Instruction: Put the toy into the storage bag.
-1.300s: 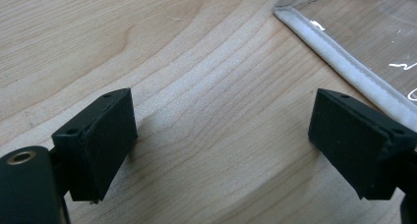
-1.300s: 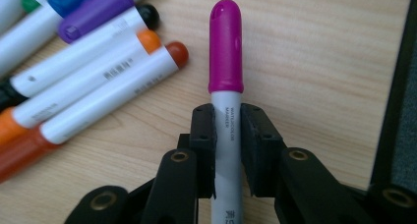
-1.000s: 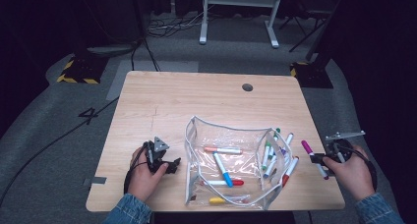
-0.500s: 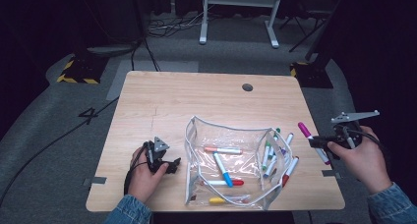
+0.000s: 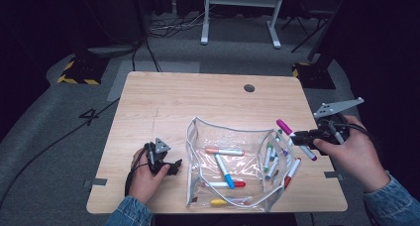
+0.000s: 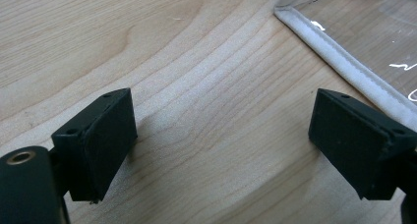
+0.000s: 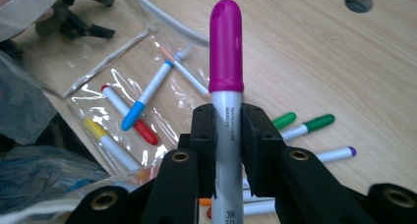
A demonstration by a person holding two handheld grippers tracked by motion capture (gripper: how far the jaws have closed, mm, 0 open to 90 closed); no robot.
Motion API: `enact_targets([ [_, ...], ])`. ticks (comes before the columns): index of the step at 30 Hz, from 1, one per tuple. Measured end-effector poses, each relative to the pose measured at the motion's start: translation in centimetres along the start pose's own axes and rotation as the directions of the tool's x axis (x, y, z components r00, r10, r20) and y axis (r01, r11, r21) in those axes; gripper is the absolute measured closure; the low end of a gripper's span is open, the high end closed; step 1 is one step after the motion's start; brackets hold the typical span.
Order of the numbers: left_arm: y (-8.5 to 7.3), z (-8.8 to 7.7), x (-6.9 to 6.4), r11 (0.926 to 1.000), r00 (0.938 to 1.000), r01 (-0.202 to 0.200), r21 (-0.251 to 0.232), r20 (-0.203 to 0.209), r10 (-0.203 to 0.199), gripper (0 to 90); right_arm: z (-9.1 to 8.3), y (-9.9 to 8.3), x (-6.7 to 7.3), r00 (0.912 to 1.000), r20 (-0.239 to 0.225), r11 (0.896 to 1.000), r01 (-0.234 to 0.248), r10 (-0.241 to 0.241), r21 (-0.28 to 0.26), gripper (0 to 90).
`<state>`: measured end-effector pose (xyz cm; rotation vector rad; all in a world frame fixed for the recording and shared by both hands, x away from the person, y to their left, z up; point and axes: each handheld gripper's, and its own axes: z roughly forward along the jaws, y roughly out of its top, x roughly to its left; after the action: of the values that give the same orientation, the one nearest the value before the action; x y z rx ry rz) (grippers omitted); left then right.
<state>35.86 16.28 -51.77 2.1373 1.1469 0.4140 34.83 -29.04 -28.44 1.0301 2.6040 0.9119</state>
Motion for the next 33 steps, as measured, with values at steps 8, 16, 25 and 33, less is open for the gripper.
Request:
enact_targets([
  [8,0.0,0.0,0.0,1.0000,1.0000,0.000,0.000,0.000,0.000,11.1,2.0,2.5,2.7,0.9932,-0.080,0.996,0.087,-0.085,0.024,77.5],
  [16,0.0,0.0,0.0,1.0000,1.0000,0.000,0.000,0.000,0.000,11.1,5.6,4.1,5.4,0.9764,-0.155,0.982,0.167,-0.151,0.094,77.6],
  [25,0.0,0.0,0.0,1.0000,1.0000,0.000,0.000,0.000,0.000,11.1,9.8,5.0,8.5,0.9433,-0.235,0.943,0.280,-0.234,0.183,77.6],
  [33,0.0,0.0,0.0,1.0000,1.0000,-0.001,0.000,0.000,0.001,11.1,12.6,5.3,10.5,0.9186,-0.264,0.892,0.363,-0.294,0.269,77.6],
])
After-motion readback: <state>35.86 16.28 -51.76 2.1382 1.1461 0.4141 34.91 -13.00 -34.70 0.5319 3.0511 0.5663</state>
